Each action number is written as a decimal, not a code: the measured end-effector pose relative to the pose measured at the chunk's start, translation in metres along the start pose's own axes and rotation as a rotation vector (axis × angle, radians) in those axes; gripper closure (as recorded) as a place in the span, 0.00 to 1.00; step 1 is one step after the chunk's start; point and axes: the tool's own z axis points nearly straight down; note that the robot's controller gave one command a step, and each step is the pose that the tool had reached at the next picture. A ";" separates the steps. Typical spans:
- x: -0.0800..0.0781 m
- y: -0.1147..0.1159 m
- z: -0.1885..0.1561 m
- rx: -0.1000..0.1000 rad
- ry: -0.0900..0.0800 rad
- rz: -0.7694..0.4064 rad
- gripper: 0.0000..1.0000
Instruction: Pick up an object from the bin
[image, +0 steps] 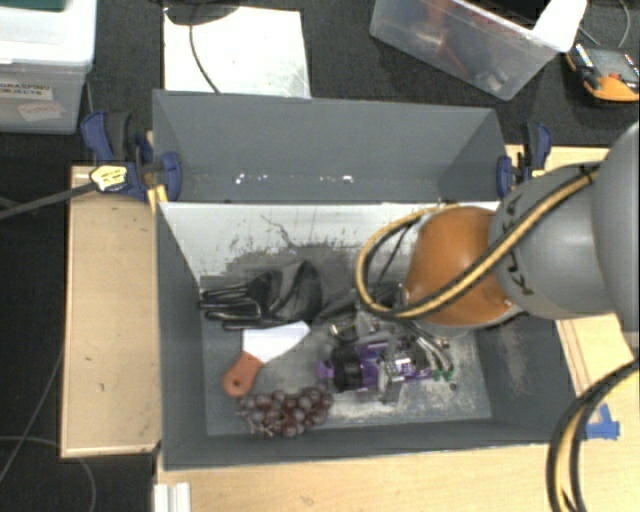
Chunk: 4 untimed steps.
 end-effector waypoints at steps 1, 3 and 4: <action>-0.020 0.017 -0.126 -0.001 -0.003 0.002 0.00; -0.008 0.016 -0.022 -0.006 -0.043 0.077 1.00; -0.005 0.014 -0.025 -0.005 -0.035 0.090 1.00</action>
Offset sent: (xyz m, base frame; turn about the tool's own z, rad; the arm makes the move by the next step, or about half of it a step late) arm -0.0098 0.0237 -0.0092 -0.0048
